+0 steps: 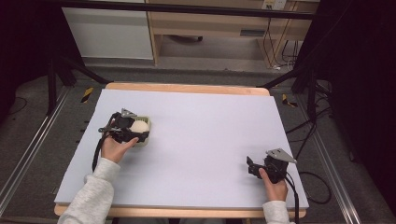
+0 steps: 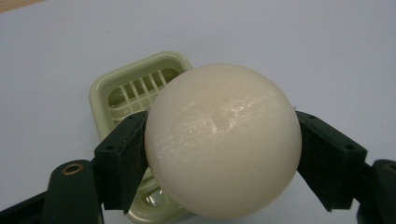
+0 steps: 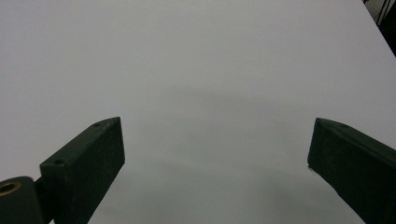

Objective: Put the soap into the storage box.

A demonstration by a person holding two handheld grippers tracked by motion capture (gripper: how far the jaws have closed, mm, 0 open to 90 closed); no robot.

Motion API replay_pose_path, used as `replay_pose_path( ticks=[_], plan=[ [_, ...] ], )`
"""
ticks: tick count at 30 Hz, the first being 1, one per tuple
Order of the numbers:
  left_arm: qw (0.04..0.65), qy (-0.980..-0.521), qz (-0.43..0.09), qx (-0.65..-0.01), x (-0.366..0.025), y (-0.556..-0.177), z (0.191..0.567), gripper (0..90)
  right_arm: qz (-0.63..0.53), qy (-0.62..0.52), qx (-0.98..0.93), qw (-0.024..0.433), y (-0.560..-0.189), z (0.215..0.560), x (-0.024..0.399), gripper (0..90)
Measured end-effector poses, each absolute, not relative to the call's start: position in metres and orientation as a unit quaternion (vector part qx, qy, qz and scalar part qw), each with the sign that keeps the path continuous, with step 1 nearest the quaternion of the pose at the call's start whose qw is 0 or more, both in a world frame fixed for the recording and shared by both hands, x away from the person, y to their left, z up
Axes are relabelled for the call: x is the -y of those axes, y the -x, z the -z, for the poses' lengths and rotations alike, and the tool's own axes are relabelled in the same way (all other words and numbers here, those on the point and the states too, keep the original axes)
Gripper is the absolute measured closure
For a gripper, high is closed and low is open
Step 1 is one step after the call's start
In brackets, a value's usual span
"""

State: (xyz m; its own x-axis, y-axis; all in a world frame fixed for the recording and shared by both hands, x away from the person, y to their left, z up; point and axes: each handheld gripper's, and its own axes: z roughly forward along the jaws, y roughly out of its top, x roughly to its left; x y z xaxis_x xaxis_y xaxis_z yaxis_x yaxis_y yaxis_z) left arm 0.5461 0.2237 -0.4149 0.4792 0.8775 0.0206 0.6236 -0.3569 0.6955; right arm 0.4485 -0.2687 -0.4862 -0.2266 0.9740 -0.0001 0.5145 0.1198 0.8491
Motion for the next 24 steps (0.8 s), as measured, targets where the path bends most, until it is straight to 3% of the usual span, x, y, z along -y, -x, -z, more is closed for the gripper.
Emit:
replay_pose_path(
  ticks=[24],
  plan=[
    [0.303, -0.791, -0.201, -0.492, -0.237, -0.561, 0.426, 23.2, -0.38, -0.543, -0.685, 0.303, -0.448, 0.486, 0.269, 4.2]
  ],
)
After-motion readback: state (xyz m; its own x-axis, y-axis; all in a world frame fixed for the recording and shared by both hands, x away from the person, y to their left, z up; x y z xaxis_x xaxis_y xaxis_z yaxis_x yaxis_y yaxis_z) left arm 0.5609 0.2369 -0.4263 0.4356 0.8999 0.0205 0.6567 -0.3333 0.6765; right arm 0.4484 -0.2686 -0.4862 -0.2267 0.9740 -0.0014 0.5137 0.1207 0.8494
